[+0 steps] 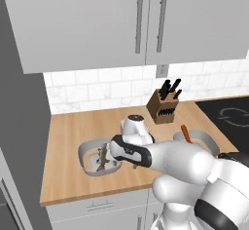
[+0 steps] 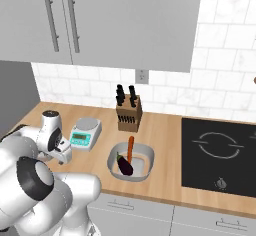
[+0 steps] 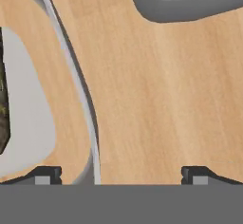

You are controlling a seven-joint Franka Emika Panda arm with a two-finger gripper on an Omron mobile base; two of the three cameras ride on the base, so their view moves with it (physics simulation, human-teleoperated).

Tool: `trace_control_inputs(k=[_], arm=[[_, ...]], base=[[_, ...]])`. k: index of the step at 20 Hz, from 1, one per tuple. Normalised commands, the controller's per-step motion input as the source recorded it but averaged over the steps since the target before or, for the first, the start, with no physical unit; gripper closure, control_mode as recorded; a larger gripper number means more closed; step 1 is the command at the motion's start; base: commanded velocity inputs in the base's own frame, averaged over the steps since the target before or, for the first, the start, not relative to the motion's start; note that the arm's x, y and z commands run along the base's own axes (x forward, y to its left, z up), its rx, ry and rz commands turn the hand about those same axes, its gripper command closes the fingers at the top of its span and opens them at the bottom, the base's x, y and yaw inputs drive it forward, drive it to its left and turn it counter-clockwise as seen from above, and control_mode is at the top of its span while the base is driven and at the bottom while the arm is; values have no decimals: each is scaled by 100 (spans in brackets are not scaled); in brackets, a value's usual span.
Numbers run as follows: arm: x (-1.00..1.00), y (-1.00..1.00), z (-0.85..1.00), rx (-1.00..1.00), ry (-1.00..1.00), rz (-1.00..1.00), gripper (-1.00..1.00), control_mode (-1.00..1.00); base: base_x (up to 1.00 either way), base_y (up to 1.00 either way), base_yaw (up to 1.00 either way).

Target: Take the meat container that has the fish and place it on the second highest rack of the freezer. Then take the vegetable container that has the carrot and eggplant and place it on the highest rack of the freezer.

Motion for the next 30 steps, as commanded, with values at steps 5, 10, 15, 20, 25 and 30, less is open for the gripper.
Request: trace_control_inputs(k=[5,10,15,20,25,30], arm=[[0,16,-30,-1,0,0,-100,-100],[0,0,0,0,0,0,100,-100],[0,0,0,0,0,0,100,-100],[0,0,0,0,0,0,100,-100],[-5,0,14,0,0,0,100,-100],[-48,-40,63,6,-8,0,100,-100]], base=[[0,0,0],[0,0,0],[0,0,0],[0,0,0],[0,0,0],[0,0,0]])
